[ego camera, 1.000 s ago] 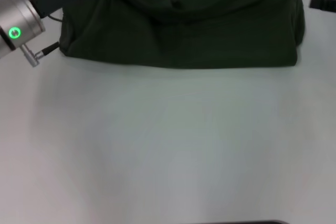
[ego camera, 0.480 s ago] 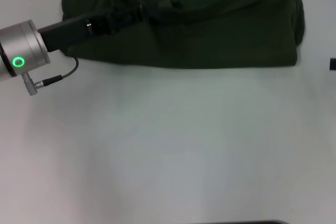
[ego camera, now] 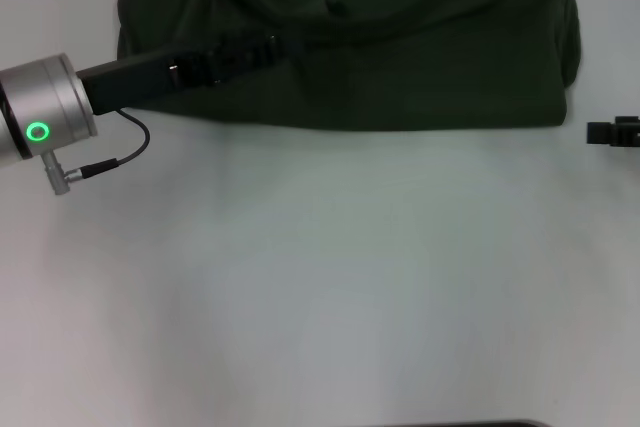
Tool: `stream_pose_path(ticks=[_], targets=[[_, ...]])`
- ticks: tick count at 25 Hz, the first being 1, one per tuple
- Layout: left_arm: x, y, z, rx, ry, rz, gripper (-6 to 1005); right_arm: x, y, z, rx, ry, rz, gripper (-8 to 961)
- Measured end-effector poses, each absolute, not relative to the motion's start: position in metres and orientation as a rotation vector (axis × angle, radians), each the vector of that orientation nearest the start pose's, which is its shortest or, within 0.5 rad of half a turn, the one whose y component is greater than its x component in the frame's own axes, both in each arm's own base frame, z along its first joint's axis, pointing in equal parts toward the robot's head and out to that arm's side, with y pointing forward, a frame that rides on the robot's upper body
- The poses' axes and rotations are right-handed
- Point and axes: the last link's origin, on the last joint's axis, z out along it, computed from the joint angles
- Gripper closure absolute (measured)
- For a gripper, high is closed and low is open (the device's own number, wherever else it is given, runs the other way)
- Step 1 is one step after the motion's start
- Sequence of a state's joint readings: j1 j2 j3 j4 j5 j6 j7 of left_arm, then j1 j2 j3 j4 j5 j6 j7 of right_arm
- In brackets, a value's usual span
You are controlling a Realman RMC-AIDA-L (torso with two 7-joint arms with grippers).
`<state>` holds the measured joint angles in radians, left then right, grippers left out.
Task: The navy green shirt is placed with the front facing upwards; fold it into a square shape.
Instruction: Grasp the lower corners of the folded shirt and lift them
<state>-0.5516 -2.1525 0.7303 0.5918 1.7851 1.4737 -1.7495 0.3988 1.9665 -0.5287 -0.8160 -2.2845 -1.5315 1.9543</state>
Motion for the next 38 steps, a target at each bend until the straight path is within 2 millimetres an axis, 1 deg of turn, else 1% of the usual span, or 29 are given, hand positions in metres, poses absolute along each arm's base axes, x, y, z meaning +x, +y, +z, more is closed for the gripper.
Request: stream_pose_path(ticks=[8, 12, 21, 25, 38], targets=[[-0.232, 0.344, -0.025, -2.485, -1.201, -1.068, 110, 0.347, 0.319, 0.068, -2.287, 1.358, 0.371, 228], [-0.233, 0.345, -0.025, -2.474, -1.202, -1.060, 110, 0.347, 0.325, 0.066, -2.267, 1.343, 0.362, 229], [-0.234, 0.346, -0.025, -2.462, -1.204, -1.051, 110, 0.347, 0.335, 0.050, -2.272, 1.328, 0.342, 232], [-0.234, 0.346, -0.025, -2.462, -1.204, -1.052, 111, 0.347, 0.339, 0.045, -2.270, 1.319, 0.325, 233], [-0.234, 0.346, -0.026, -2.461, -1.206, -1.058, 112, 0.346, 0.339, 0.037, -2.279, 1.314, 0.323, 238]])
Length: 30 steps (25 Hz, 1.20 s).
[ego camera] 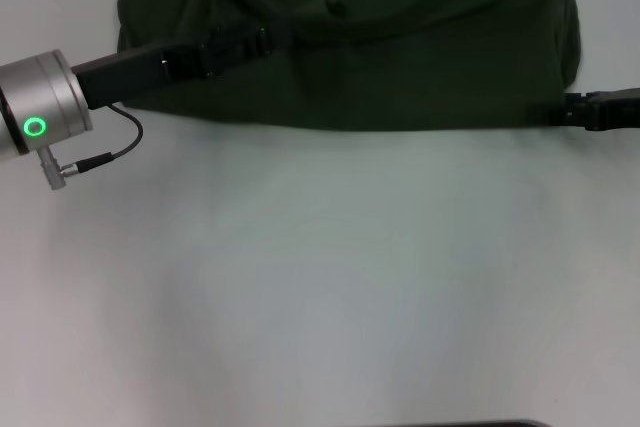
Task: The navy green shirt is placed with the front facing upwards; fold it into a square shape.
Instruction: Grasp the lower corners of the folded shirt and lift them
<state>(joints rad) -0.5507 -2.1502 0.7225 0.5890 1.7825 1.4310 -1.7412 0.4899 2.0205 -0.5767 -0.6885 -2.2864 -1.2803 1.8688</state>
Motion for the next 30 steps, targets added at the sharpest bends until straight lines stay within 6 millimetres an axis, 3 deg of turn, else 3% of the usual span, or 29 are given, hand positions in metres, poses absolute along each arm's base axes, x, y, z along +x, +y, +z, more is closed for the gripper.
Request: stream_pose_path(ticks=[24, 30], targets=[[-0.2348, 0.3469, -0.0260, -2.445, -1.212, -1.058, 112, 0.3443, 0.3437, 0.0307, -2.265, 1.297, 0.327, 246], [-0.2348, 0.3477, -0.0250, -2.442, -1.208, -1.057, 113, 0.3464, 0.3446, 0.0262, -2.260, 1.329, 0.322, 373]])
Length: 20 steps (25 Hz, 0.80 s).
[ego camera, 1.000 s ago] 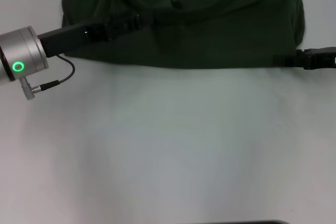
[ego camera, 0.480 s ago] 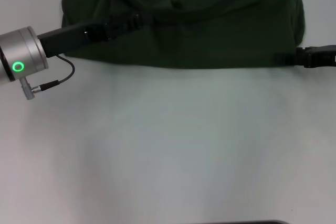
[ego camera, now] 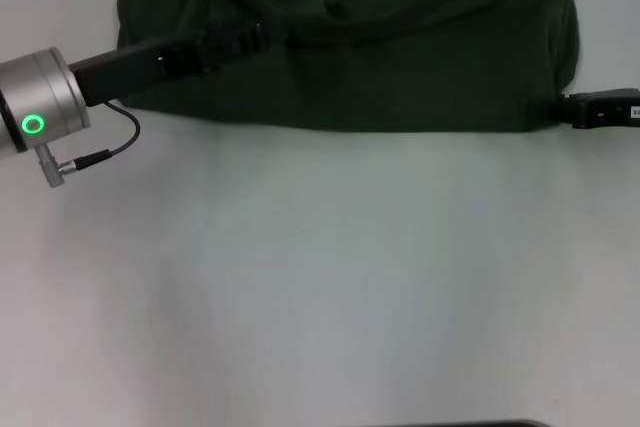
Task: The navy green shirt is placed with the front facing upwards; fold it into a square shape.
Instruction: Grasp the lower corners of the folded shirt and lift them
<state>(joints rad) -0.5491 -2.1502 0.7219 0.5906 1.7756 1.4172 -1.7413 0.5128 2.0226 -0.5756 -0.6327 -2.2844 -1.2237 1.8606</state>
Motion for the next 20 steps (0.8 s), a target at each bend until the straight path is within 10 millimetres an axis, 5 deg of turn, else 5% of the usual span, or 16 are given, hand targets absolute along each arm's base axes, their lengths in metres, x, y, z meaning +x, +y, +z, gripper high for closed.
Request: stream_pose_path(ticks=[5, 7, 13, 20], targets=[[-0.236, 0.349, -0.023, -2.430, -1.207, -1.063, 113, 0.348, 0.344, 0.035, -2.230, 1.337, 0.370, 478], [-0.236, 0.349, -0.022, -2.427, -1.207, -1.064, 113, 0.349, 0.344, 0.037, -2.229, 1.338, 0.372, 717], [-0.237, 0.349, -0.022, -2.426, -1.208, -1.064, 114, 0.349, 0.344, 0.037, -2.236, 1.330, 0.372, 907], [-0.239, 0.347, -0.022, -2.428, -1.217, -1.052, 114, 0.350, 0.343, 0.038, -2.226, 1.329, 0.379, 908]])
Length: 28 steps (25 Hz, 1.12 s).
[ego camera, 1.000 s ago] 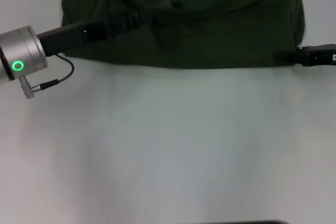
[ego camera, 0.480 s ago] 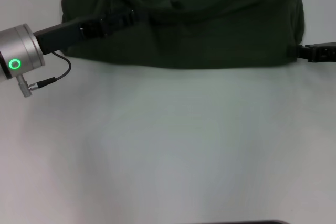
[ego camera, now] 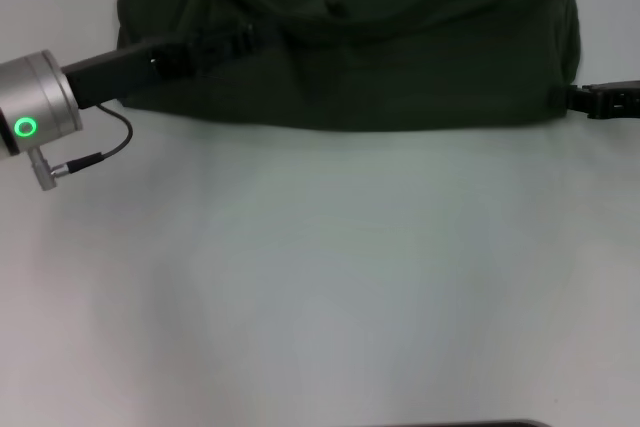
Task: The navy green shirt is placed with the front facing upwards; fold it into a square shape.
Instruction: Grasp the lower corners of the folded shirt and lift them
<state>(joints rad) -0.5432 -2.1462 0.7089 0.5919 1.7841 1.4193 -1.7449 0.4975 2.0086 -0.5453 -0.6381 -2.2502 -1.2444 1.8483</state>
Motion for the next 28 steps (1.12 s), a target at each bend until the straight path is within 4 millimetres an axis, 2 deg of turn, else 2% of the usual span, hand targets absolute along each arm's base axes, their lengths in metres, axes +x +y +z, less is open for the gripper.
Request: stream_pose_path(ticks=[5, 13, 20, 28], targets=[[-0.256, 0.345, -0.018, -2.452, -1.226, -0.913, 115, 0.350, 0.343, 0.040, -2.222, 1.325, 0.382, 908], [-0.292, 0.353, 0.001, -2.400, -1.143, -0.597, 115, 0.351, 0.344, 0.042, -2.213, 1.325, 0.391, 907], [-0.303, 0.361, 0.006, -2.367, -1.018, -0.491, 116, 0.348, 0.347, 0.042, -2.210, 1.326, 0.401, 907], [-0.312, 0.367, 0.000, -2.338, -0.915, -0.390, 124, 0.346, 0.348, 0.041, -2.211, 1.328, 0.410, 908]])
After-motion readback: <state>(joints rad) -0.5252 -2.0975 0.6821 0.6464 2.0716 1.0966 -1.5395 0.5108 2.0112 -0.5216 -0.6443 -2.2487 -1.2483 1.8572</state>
